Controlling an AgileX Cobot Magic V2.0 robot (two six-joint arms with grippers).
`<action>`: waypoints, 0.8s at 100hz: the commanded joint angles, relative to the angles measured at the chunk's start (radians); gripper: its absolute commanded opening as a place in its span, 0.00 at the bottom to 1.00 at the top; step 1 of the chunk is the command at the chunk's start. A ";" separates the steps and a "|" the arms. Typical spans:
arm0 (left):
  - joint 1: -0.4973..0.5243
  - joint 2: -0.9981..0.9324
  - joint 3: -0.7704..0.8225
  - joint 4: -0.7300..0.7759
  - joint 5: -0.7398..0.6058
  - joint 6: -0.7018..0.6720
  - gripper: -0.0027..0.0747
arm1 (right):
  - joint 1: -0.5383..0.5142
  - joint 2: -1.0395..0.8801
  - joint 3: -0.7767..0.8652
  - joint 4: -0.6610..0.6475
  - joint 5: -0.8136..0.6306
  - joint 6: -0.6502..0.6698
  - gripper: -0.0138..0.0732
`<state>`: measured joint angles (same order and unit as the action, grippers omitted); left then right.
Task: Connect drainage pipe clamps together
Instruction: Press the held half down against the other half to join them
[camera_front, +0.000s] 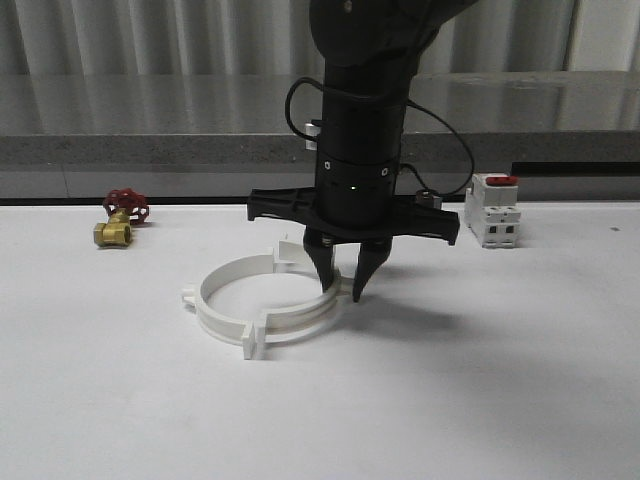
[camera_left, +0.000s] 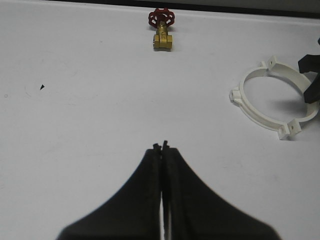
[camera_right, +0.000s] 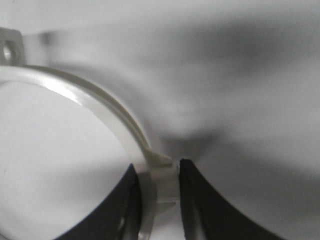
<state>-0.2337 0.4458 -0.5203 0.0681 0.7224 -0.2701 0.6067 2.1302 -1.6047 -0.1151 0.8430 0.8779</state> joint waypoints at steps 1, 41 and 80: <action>0.000 0.005 -0.027 0.003 -0.064 -0.001 0.01 | 0.002 -0.059 -0.031 -0.019 -0.029 0.002 0.33; 0.000 0.005 -0.027 0.003 -0.064 -0.001 0.01 | 0.002 -0.058 -0.031 -0.019 -0.036 0.006 0.33; 0.000 0.005 -0.027 0.003 -0.064 -0.001 0.01 | 0.004 -0.038 -0.031 -0.012 -0.032 0.007 0.33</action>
<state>-0.2337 0.4458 -0.5203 0.0681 0.7224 -0.2701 0.6067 2.1478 -1.6047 -0.1151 0.8267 0.8844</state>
